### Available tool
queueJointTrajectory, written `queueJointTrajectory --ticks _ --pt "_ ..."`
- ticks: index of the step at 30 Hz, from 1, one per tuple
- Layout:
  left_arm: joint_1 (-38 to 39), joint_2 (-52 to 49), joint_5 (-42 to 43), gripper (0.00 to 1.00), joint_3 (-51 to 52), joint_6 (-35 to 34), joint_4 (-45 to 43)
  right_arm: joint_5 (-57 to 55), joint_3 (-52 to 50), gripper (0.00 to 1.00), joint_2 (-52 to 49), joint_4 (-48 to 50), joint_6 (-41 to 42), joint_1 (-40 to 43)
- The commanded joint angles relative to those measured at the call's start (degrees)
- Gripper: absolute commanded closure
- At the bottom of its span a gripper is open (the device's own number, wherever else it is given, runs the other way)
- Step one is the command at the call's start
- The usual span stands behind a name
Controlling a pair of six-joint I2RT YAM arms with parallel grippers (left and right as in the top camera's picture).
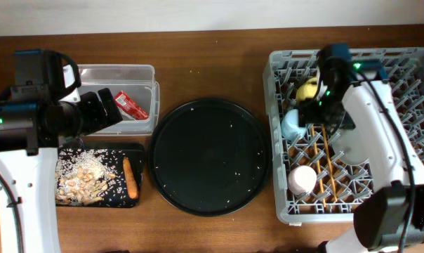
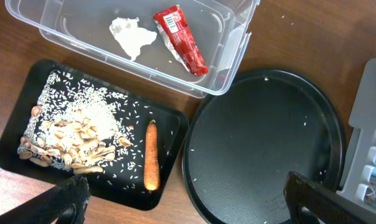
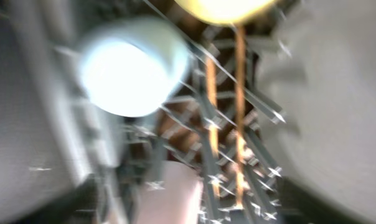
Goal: Sort waste into correct bins and load items into the dishwasher rack
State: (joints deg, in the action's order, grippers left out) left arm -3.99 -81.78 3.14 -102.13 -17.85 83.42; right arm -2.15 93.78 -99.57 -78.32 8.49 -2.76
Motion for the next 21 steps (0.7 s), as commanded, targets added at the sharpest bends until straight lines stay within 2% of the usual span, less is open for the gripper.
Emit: queueJointTrajectory --ticks 1,14,17,21 --pt "-0.2 0.76 -0.17 0.01 -0.98 -0.59 0.02 6.05 1.86 0.02 1.11 -0.28 0.11 0.17" --pt "-0.2 0.76 -0.17 0.01 -0.98 -0.59 0.04 6.05 1.79 0.02 2.16 -0.28 0.09 0.17" --pt "-0.2 0.74 -0.17 0.01 -0.98 -0.59 0.04 6.05 1.79 0.02 9.57 -0.28 0.09 0.17" --pt "-0.2 0.74 -0.17 0.01 -0.98 -0.59 0.04 6.05 1.81 0.02 26.53 -0.31 0.09 0.17"
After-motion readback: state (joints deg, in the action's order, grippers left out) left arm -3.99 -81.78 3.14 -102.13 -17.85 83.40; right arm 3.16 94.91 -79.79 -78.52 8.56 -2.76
